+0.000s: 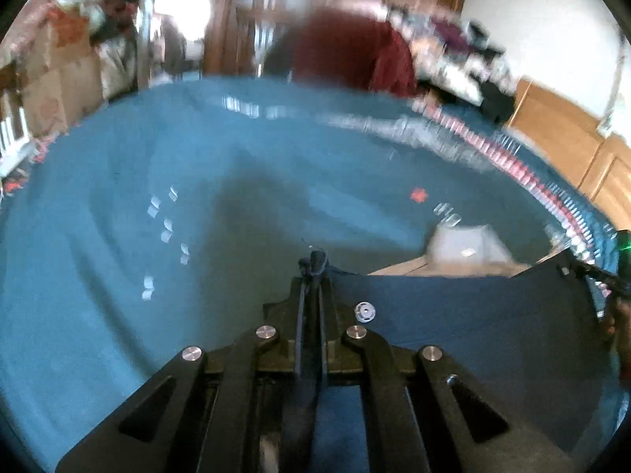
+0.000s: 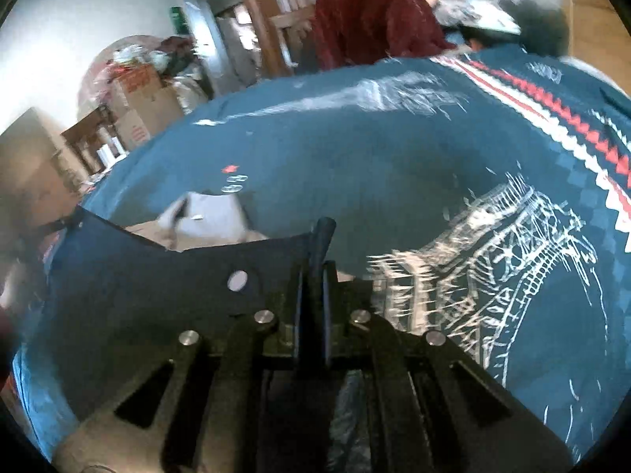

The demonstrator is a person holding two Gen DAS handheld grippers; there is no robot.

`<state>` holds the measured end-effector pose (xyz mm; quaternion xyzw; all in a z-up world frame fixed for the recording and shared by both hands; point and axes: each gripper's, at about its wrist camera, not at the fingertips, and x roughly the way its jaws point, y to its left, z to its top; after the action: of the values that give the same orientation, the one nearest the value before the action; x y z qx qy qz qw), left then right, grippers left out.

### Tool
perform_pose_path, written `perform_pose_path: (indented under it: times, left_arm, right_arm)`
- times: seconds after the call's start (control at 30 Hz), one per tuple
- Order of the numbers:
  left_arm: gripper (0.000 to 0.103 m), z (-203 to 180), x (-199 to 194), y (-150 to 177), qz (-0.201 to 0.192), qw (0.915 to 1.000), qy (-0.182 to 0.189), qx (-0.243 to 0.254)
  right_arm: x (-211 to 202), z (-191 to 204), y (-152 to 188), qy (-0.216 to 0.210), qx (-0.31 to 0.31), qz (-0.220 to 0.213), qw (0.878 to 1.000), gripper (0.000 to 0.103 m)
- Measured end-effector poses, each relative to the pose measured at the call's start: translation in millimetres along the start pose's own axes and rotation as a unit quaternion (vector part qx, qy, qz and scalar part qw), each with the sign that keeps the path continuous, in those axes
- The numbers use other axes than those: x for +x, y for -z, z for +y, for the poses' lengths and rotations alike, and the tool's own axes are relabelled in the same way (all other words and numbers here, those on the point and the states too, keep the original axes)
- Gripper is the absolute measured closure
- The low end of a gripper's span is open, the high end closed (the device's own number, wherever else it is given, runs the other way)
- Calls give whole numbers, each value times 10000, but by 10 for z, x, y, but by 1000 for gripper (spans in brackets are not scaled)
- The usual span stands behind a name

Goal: Fold large clothes

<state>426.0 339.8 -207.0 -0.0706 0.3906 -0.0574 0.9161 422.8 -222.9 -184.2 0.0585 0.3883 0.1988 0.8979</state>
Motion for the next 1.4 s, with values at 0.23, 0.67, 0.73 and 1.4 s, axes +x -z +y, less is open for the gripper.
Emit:
perform_pose_path:
  times: [0.23, 0.67, 0.73, 1.4]
  left_arm:
    - [88, -148, 128, 55, 555, 9922, -920, 633]
    - [82, 473, -1636, 1973, 480, 9959, -128, -755]
    - [86, 970, -1988, 2105, 465, 9881, -920, -1141]
    - [0, -937, -1611, 2455, 594, 9755, -2043, -552]
  right_arm:
    - [310, 109, 208, 917, -336, 685, 9929, 66]
    - [-593, 1203, 1715, -162, -806, 747, 9938, 43]
    - [-864, 938, 1763, 236, -608, 754, 9950, 36]
    - [-1043, 1239, 2573, 2190, 162, 467, 9745, 0]
